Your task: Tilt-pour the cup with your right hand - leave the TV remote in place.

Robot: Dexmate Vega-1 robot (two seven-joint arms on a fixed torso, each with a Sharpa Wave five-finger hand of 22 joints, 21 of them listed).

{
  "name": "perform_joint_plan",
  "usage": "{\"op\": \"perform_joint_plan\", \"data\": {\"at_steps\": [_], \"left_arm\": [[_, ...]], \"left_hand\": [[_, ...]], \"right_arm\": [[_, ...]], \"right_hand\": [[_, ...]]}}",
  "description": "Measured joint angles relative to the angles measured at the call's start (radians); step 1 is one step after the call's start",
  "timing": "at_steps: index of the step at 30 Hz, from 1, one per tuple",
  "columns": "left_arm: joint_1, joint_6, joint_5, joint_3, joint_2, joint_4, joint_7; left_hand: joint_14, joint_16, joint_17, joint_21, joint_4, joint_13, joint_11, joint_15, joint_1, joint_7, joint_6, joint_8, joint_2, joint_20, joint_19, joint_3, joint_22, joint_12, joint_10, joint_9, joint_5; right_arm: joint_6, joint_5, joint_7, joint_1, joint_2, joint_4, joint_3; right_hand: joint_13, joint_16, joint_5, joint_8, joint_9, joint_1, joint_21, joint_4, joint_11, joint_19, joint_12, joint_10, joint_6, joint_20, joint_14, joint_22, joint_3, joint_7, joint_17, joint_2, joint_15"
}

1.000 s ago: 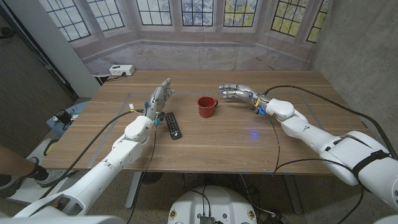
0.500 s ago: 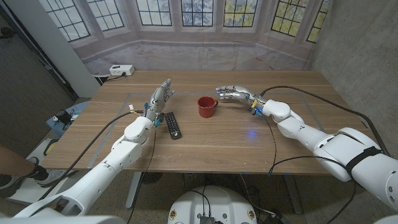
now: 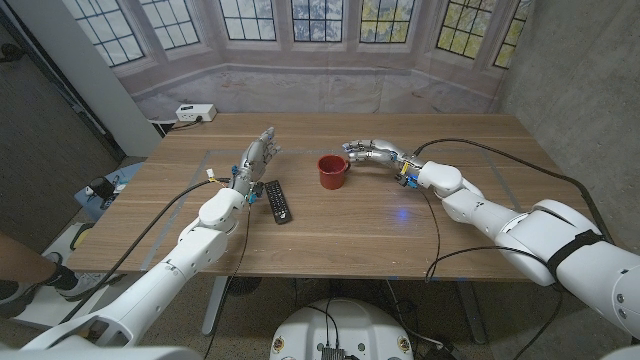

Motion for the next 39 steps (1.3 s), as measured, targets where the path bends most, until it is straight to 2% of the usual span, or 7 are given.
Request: {"op": "perform_joint_plan", "data": {"at_steps": [7, 8, 16, 21, 26, 39], "left_arm": [[0.001, 0.001, 0.000, 0.000, 0.003, -0.003, -0.001], [0.001, 0.003, 0.000, 0.000, 0.004, -0.003, -0.005], [0.001, 0.005, 0.000, 0.000, 0.008, -0.007, -0.007], [0.002, 0.007, 0.000, -0.001, 0.012, -0.012, -0.011], [0.005, 0.010, 0.000, -0.001, 0.016, -0.018, -0.012], [0.015, 0.020, -0.001, -0.002, 0.026, -0.038, -0.012]], "left_hand": [[0.000, 0.000, 0.000, 0.000, 0.000, 0.000, -0.004, 0.000, 0.000, 0.000, 0.000, 0.000, 0.000, 0.000, 0.000, 0.000, 0.000, 0.000, 0.004, 0.000, 0.000], [0.000, 0.000, 0.000, 0.000, 0.000, 0.000, -0.004, 0.000, 0.000, 0.000, 0.000, 0.000, 0.000, 0.000, 0.000, 0.000, 0.000, 0.000, 0.004, 0.000, 0.000], [0.004, 0.000, 0.000, 0.000, -0.001, 0.000, -0.007, -0.004, 0.000, 0.000, 0.000, 0.000, 0.000, 0.000, 0.000, 0.002, 0.000, 0.000, 0.008, 0.000, 0.000], [0.004, 0.000, 0.000, 0.000, -0.004, 0.000, -0.002, -0.004, 0.000, 0.005, 0.005, 0.000, 0.000, 0.000, 0.000, 0.004, 0.000, 0.000, 0.013, 0.000, 0.000], [0.004, 0.000, 0.000, 0.000, -0.004, 0.000, -0.002, -0.004, 0.000, 0.005, 0.005, 0.000, 0.000, 0.000, 0.000, 0.004, 0.000, 0.000, 0.013, 0.000, 0.000], [0.003, 0.000, 0.000, 0.000, -0.004, 0.000, -0.002, -0.004, 0.000, 0.005, 0.005, 0.000, 0.000, 0.000, 0.000, 0.004, 0.000, 0.000, 0.013, 0.000, 0.000]], "right_arm": [[0.013, -0.005, -0.012, 0.003, 0.004, 0.009, -0.002], [0.013, -0.005, -0.014, 0.012, 0.020, 0.041, -0.009], [0.016, -0.011, -0.032, 0.019, 0.031, 0.063, -0.017], [0.016, -0.015, -0.045, 0.025, 0.040, 0.081, -0.028], [0.016, -0.021, -0.057, 0.026, 0.041, 0.086, -0.035], [0.019, -0.030, -0.069, 0.029, 0.037, 0.092, -0.051]], "right_hand": [[0.005, 0.009, 0.000, 0.006, 0.000, 0.012, 0.000, 0.003, -0.007, 0.009, 0.000, 0.011, 0.013, -0.002, 0.013, 0.000, -0.003, 0.001, 0.002, -0.004, -0.002], [0.005, 0.009, 0.000, 0.006, 0.000, 0.012, 0.000, 0.003, -0.006, 0.009, 0.000, 0.016, 0.016, -0.002, 0.017, 0.000, -0.003, -0.002, 0.002, -0.004, -0.003], [0.005, 0.009, 0.000, 0.010, 0.000, 0.035, 0.000, 0.000, -0.009, 0.018, 0.000, 0.030, 0.040, -0.004, 0.027, 0.000, -0.006, -0.014, 0.002, -0.007, -0.003], [0.005, 0.009, 0.000, 0.015, 0.000, 0.050, 0.000, 0.005, -0.030, 0.018, 0.000, 0.051, 0.059, -0.004, 0.027, 0.000, -0.010, -0.034, 0.002, -0.011, -0.003], [0.005, 0.009, 0.000, 0.015, 0.000, 0.060, -0.003, 0.008, -0.045, 0.008, 0.000, 0.066, 0.064, -0.002, 0.036, 0.000, -0.013, -0.039, 0.002, -0.010, -0.004], [0.005, 0.009, 0.000, 0.015, 0.000, 0.083, -0.004, 0.003, -0.054, 0.003, 0.000, 0.067, 0.074, -0.003, 0.036, 0.000, -0.020, -0.049, 0.002, -0.017, -0.004]]}}
